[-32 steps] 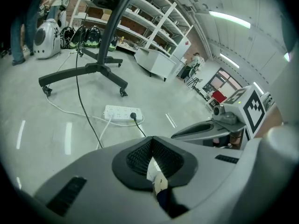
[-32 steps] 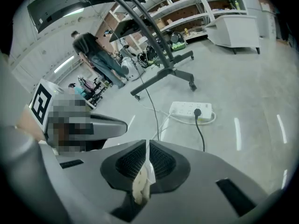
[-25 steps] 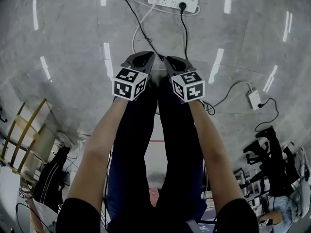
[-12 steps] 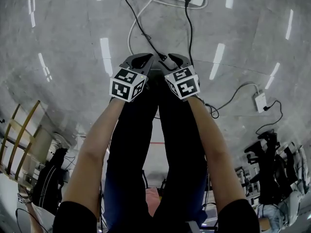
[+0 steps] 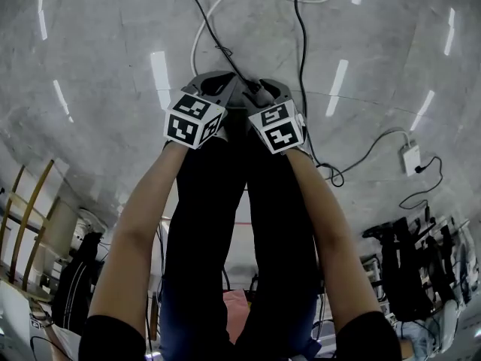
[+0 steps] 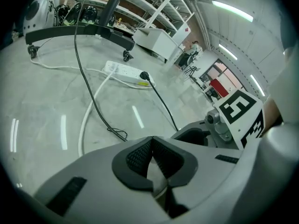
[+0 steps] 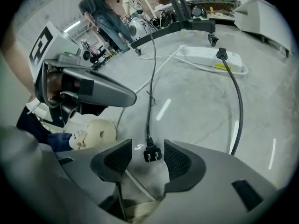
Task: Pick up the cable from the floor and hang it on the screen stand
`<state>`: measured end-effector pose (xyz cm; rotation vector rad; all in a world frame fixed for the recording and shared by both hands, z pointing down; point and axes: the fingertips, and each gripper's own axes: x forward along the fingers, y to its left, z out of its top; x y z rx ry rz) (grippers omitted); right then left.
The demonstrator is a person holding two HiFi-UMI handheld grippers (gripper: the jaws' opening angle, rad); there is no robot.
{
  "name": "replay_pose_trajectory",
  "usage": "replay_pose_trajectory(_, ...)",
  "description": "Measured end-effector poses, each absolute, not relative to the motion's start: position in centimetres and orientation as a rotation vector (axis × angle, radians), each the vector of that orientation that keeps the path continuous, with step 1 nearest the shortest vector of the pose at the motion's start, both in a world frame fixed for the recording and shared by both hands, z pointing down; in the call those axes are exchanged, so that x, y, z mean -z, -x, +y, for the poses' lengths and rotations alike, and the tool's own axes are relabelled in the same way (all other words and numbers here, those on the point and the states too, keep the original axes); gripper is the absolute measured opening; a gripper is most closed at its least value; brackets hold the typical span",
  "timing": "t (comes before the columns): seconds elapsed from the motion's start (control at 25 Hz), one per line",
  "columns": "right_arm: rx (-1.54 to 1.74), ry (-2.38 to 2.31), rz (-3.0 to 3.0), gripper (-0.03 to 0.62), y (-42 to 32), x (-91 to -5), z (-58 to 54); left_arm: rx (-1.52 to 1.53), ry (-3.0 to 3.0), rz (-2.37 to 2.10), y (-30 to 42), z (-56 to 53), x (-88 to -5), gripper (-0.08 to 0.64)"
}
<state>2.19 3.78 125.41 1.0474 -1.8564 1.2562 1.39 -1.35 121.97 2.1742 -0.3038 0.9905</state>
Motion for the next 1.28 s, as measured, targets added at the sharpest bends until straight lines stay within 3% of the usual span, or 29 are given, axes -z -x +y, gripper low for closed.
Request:
replay_pose_trajectory(0.44,-0.972,-1.047,-1.768,0.211,-2.2,-128.1,4.4,-0.988,-2.177,-0.305,0.0,-1.0,-123.8,0.008)
replay_pose_trajectory(0.48,-0.957,-1.056,-1.754,0.188,-2.4,-128.2,4.3,-0.988,-2.185,-0.302,0.0,-0.9,-123.7,0.008)
replay_pose_trajectory(0.52,-0.958,-1.066,-1.74,0.141,-2.6,-128.2,4.3,-0.988,-2.19,-0.301,-0.1,-0.8,-123.7,0.008)
replay_pose_trajectory(1.28,-1.241,-1.02,-1.629,0.138,-5.3,-123.8,3.9,-1.09,-2.037,-0.263,1.9,-1.9,-120.8,0.008)
